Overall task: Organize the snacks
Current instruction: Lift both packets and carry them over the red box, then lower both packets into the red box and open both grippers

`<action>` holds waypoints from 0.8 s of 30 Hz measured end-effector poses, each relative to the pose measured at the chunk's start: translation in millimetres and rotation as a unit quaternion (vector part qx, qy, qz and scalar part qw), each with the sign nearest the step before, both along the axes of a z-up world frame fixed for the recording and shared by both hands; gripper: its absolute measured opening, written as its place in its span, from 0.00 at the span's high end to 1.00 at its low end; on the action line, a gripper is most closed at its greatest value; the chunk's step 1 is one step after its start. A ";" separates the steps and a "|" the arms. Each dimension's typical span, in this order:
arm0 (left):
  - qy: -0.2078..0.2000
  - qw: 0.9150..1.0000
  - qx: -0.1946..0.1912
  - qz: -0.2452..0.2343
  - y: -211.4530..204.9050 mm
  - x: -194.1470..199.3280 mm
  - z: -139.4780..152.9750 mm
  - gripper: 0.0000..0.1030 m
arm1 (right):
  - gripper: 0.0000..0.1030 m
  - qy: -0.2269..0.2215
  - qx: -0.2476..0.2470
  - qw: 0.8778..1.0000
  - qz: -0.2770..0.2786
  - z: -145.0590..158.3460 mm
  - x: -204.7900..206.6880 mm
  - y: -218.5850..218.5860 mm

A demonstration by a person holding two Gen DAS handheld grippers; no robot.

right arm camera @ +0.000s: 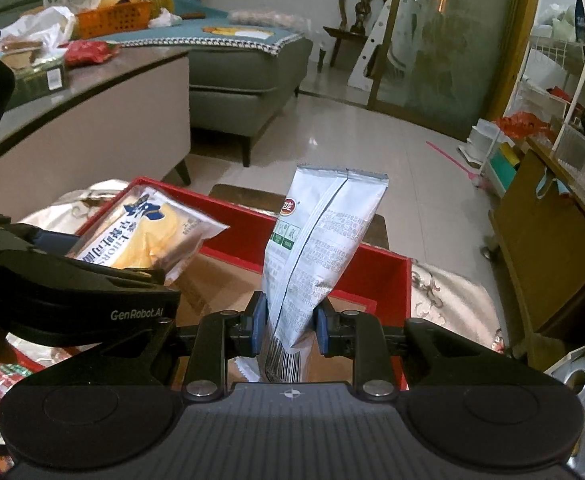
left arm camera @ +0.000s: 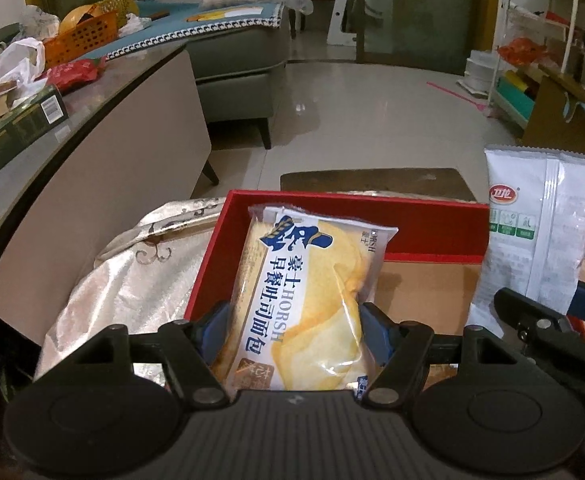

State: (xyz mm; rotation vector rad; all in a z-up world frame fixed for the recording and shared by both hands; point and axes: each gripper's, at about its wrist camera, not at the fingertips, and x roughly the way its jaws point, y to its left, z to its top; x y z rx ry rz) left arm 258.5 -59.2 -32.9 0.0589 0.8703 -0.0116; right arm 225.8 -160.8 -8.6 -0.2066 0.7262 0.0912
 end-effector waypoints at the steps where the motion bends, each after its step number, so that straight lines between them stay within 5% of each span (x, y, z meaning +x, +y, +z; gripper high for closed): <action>1: 0.002 1.000 0.001 0.000 0.3 1.3 -1.8 0.39 | 0.69 0.002 -0.002 1.000 0.000 -1.3 1.9 0.6; 16: 0.034 0.999 0.006 0.002 -3.1 13.3 -22.3 0.37 | 0.67 0.033 -0.019 0.999 -0.004 -27.4 24.8 1.0; 24: 0.025 1.000 0.010 0.008 1.6 12.4 -16.0 0.33 | 0.53 0.054 -0.023 0.998 -0.010 -37.5 29.3 0.5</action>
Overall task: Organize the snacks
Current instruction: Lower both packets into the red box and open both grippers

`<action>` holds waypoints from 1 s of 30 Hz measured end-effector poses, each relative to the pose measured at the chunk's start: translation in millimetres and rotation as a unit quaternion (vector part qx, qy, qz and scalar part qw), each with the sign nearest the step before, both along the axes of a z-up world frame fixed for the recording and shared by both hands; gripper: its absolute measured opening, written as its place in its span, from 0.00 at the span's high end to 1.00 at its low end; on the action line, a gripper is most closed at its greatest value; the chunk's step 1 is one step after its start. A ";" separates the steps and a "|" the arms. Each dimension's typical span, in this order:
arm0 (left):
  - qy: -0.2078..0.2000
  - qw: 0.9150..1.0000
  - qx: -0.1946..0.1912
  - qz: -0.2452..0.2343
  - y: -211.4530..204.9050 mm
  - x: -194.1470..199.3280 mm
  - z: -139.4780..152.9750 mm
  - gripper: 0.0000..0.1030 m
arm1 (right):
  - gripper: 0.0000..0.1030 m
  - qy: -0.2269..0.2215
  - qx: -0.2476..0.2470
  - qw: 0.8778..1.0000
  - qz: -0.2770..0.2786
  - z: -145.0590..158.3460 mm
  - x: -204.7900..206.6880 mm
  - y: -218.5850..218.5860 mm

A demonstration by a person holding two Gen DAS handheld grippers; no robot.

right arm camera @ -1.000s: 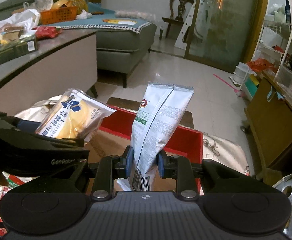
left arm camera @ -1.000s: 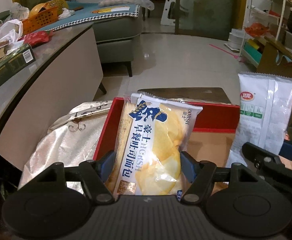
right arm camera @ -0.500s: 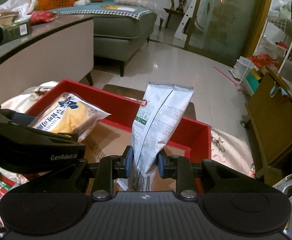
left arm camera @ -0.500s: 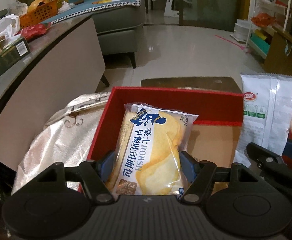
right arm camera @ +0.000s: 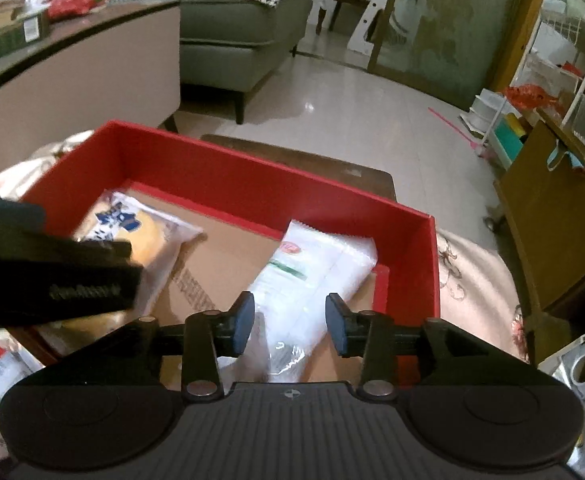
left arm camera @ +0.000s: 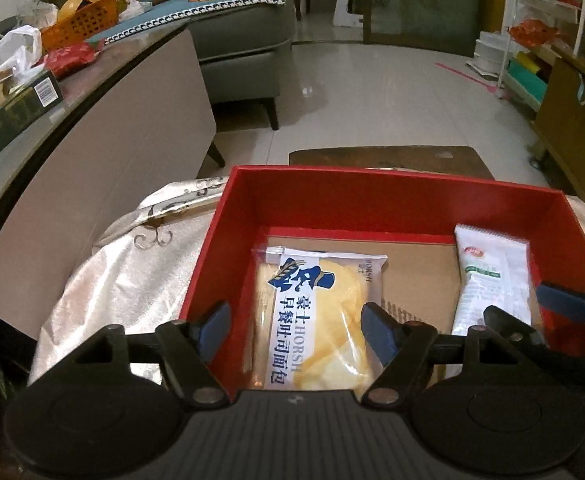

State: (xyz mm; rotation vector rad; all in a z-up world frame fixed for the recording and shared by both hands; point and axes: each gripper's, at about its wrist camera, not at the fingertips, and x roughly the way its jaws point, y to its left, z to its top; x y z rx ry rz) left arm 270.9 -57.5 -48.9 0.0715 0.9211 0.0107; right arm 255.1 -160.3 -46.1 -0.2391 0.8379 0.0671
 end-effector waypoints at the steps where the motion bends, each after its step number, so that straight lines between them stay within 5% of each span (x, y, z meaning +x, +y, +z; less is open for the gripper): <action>1: 0.001 1.000 -0.002 0.000 1.3 -0.2 -0.1 0.33 | 0.52 0.000 -0.001 1.000 -0.001 0.0 -0.2 1.0; 11: -0.008 1.000 -0.009 -0.001 11.6 -7.6 11.1 0.33 | 0.37 -0.018 -0.007 1.000 -0.009 12.0 -6.8 -4.4; 30: -0.034 0.999 -0.008 -0.027 13.7 -29.9 30.8 0.33 | 0.30 -0.062 -0.018 0.998 -0.003 32.8 -23.7 -3.9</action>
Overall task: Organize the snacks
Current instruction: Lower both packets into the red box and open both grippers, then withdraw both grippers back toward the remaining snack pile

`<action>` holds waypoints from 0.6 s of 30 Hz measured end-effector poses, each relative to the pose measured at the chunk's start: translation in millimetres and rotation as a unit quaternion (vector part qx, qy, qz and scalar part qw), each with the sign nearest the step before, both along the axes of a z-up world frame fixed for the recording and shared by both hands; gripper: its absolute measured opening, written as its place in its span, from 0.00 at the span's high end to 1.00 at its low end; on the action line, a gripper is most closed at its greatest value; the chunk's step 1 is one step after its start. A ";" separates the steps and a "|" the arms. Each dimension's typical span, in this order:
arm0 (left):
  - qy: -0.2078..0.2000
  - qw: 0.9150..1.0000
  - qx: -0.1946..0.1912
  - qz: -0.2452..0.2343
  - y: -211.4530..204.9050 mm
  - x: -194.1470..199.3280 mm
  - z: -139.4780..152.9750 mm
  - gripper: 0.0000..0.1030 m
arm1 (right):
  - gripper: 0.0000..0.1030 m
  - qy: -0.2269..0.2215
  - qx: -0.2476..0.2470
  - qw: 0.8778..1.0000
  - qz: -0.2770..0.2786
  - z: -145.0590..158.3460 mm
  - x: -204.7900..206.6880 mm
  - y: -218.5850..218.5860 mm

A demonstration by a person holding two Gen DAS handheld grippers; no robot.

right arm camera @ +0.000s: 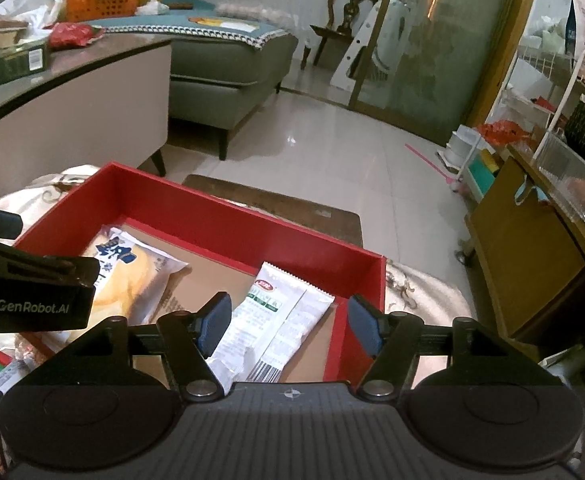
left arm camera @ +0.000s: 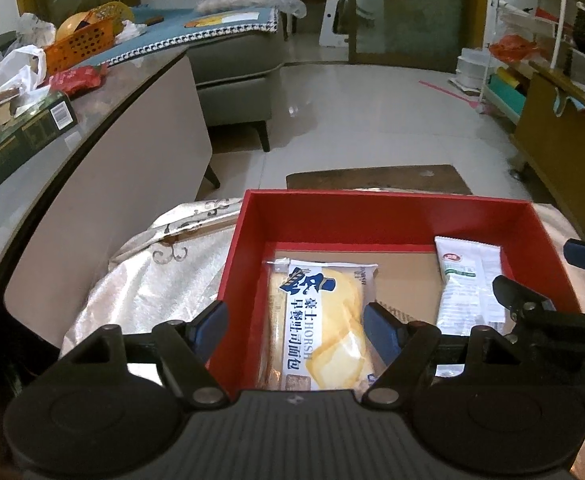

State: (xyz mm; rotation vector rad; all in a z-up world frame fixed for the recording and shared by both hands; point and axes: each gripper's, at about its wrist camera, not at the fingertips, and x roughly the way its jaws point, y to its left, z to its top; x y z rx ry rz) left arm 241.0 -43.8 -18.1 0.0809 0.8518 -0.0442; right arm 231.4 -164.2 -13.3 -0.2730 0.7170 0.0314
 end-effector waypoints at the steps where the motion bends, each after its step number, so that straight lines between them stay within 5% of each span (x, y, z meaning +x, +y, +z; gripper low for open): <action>1: -0.002 1.000 0.001 -0.002 -0.5 -2.1 1.8 0.33 | 0.30 -0.002 -0.001 1.000 0.001 1.4 -1.6 0.3; 12: -0.028 0.999 -0.004 -0.022 4.2 -52.1 26.5 0.28 | 0.23 -0.008 0.005 1.000 0.008 25.6 -49.6 -5.0; 18: -0.008 0.999 0.009 -0.032 17.9 -85.3 21.8 0.28 | 0.23 0.015 0.038 0.999 0.007 26.6 -80.2 -13.6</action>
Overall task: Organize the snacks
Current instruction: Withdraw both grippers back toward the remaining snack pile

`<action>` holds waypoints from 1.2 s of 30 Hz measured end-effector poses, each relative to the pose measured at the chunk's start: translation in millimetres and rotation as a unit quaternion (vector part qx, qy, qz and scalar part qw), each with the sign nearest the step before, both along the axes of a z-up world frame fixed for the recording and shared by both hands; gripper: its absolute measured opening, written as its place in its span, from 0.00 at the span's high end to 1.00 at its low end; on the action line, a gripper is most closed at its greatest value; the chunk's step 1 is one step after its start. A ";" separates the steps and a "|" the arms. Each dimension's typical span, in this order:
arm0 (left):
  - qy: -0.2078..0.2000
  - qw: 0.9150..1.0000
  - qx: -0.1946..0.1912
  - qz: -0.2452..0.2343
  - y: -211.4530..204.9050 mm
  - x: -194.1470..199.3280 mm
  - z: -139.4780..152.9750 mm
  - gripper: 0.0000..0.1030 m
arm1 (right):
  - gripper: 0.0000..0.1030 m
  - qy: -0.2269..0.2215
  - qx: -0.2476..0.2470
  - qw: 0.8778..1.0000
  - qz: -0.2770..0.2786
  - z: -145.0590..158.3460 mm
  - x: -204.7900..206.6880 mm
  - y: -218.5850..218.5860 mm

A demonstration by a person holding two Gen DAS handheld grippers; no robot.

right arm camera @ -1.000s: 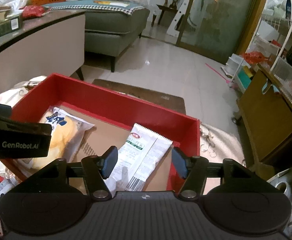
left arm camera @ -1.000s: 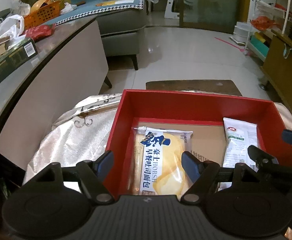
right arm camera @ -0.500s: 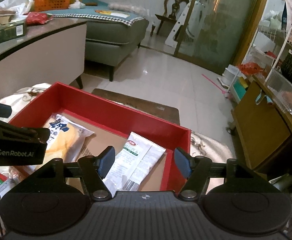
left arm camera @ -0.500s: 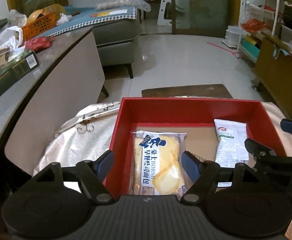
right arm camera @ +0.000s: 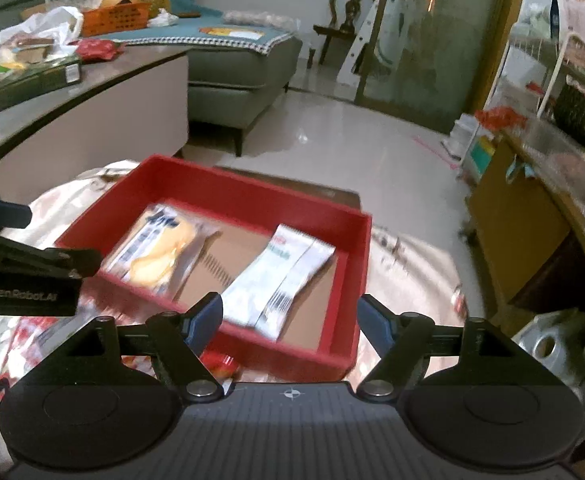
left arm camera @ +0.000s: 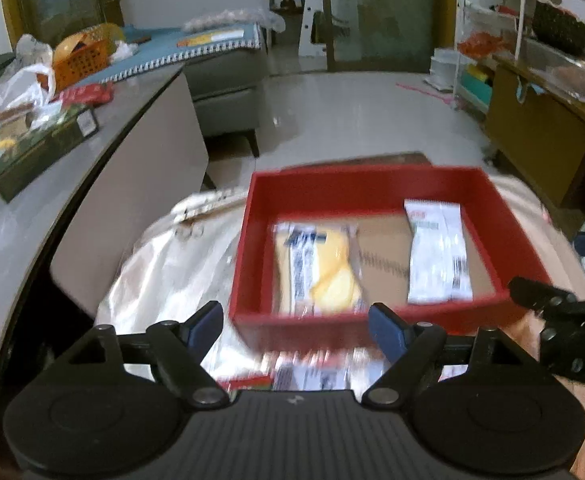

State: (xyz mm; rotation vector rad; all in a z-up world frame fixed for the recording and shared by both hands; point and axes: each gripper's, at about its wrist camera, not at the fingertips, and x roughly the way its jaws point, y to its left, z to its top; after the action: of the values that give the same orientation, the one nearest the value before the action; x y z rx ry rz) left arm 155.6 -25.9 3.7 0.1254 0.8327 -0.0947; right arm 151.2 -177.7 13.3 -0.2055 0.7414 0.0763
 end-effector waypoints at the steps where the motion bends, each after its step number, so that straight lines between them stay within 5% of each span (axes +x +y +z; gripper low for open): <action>1: 0.005 1.000 -0.001 0.001 4.2 -5.5 -1.6 0.28 | 0.23 0.004 0.002 1.000 0.002 -0.9 -4.8 0.3; 9: 0.067 0.998 0.015 0.014 35.2 -32.1 -33.5 0.28 | 0.21 0.039 0.017 0.999 0.028 -9.9 -31.6 7.4; 16: 0.097 0.994 -0.037 0.038 47.4 -28.4 -45.4 0.28 | 0.21 0.062 0.035 0.997 0.042 -15.2 -32.2 15.4; 22: 0.103 0.995 -0.011 0.014 11.9 -3.4 -56.0 0.28 | 0.20 0.059 0.050 0.997 0.026 -12.3 -28.1 1.9; 27: 0.131 0.990 0.055 0.012 -10.4 13.1 -83.8 0.32 | 0.21 0.077 0.062 0.995 0.003 -19.3 -21.0 -19.4; 30: 0.142 0.989 0.019 0.030 0.2 17.6 -82.0 0.47 | 0.21 0.087 0.080 0.993 -0.005 -21.7 -18.1 -29.1; 36: 0.147 0.988 -0.007 0.041 16.1 5.8 -73.8 0.47 | 0.21 0.108 0.139 0.984 -0.014 -22.7 1.6 -31.4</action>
State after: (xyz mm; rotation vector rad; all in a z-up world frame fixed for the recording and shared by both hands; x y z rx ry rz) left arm 161.5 -9.8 -70.1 0.0634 1.1309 -0.0421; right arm 152.7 -209.1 -9.4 0.0818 0.9402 0.1774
